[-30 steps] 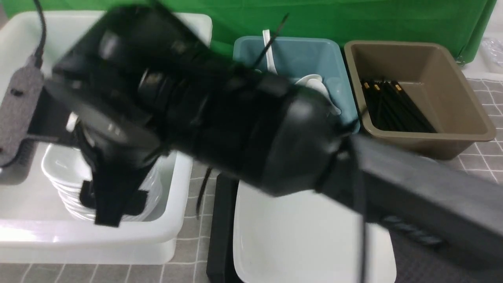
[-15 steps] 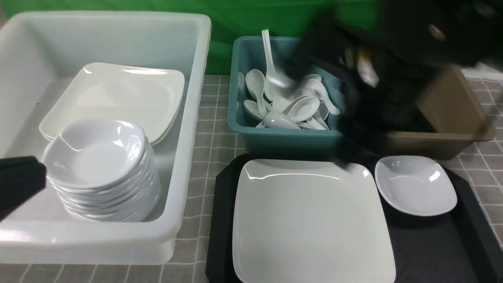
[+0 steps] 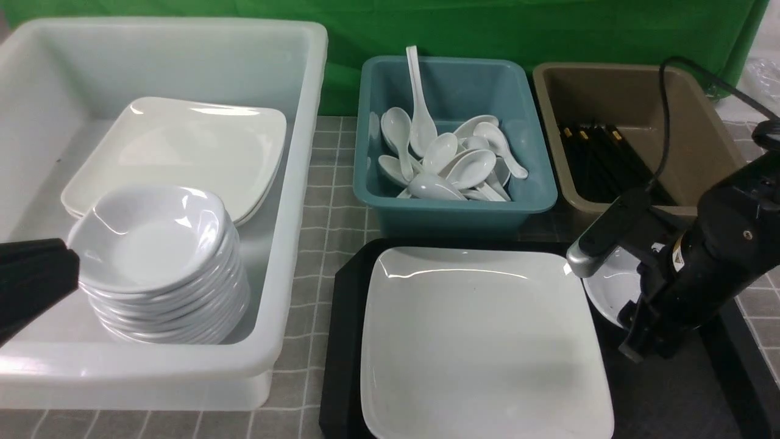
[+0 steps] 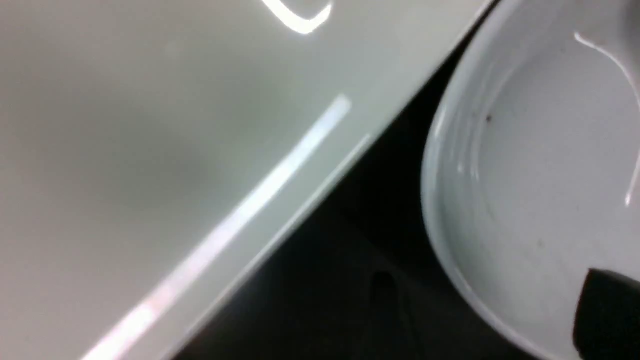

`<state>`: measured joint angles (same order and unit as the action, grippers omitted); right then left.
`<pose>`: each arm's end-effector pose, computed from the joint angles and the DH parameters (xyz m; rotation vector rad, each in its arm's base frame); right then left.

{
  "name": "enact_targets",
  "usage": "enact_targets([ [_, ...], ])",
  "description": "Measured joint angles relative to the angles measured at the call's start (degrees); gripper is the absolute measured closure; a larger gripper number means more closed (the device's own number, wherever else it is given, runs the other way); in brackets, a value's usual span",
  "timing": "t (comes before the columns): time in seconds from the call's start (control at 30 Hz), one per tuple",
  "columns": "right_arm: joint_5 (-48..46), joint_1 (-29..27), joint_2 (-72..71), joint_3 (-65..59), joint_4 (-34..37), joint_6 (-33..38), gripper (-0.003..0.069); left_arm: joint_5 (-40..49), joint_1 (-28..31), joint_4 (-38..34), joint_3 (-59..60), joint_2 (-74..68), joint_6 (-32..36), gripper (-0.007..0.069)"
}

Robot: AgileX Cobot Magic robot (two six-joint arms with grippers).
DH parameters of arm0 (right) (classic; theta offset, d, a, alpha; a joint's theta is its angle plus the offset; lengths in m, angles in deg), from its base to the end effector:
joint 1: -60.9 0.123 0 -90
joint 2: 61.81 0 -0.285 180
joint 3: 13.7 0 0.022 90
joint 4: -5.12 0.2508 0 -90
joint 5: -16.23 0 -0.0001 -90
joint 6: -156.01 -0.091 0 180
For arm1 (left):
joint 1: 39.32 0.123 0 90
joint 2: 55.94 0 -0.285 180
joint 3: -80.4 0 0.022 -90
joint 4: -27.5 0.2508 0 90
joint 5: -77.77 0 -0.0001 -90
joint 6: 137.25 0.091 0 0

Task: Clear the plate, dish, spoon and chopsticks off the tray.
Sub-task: Use the right arm to grab a small plate from the dinner plate, then use the right arm to put the small plate into the large storage box on the left

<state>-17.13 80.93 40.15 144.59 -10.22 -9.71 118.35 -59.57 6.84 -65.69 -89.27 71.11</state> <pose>0.3018 0.0959 0.1987 -1.0525 2.5136 -0.2349 0.0582 -0.0438 0.3725 0.6739 1.7259 -0.3097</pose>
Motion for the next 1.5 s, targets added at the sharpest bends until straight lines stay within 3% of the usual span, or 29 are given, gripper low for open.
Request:
enact_targets([
  [0.3, 9.74, 0.00, 6.66, 0.00, -2.89, 0.62, 0.0183, 0.04, 0.00, 0.00, 0.00, 0.00, 0.02, 0.0616],
  [0.57, 10.79, 0.00, 8.32, 0.01, -3.10, 0.65, 0.0369, 0.06, 0.00, 0.00, 0.00, 0.00, 0.13, 0.0616],
  [0.63, 10.65, 0.00, 8.32, 0.08, -3.47, 0.36, 0.0438, 0.06, 0.00, 0.00, 0.00, 0.00, 0.13, 0.0616],
  [0.87, 5.82, 0.45, 6.54, 0.26, -4.29, 0.25, 0.0459, 0.47, 0.00, 0.00, 0.00, 0.00, 0.19, 0.0616],
  [1.0, -1.88, 2.77, 1.46, 0.95, -4.28, -3.67, 0.0546, 0.52, 0.00, 0.00, 0.00, 0.00, 0.19, 0.0616],
  [1.13, -9.71, 7.44, -5.58, 5.06, -2.93, -10.09, 0.0594, 0.29, 0.00, 0.05, 0.00, 0.00, 0.19, 0.0616],
  [1.23, -13.73, 15.28, -10.33, 13.10, -1.69, -12.29, 0.0594, -0.44, 0.00, 2.07, 0.00, 0.00, 0.03, 0.0616],
  [1.33, -14.18, 21.96, -11.20, 20.23, -0.63, -11.04, 0.0594, -0.37, 0.00, 6.09, 0.00, 0.06, -2.75, 0.0616],
  [1.4, -12.23, 30.60, -9.73, 29.11, -0.09, -7.08, 0.0594, 1.24, 0.00, 12.76, -0.55, 0.97, -10.83, 0.0616],
  [1.5, -8.84, 38.00, -5.64, 36.77, 0.35, -1.00, 0.0594, 5.08, 0.00, 20.66, -2.04, 3.37, -17.70, 0.0616],
])
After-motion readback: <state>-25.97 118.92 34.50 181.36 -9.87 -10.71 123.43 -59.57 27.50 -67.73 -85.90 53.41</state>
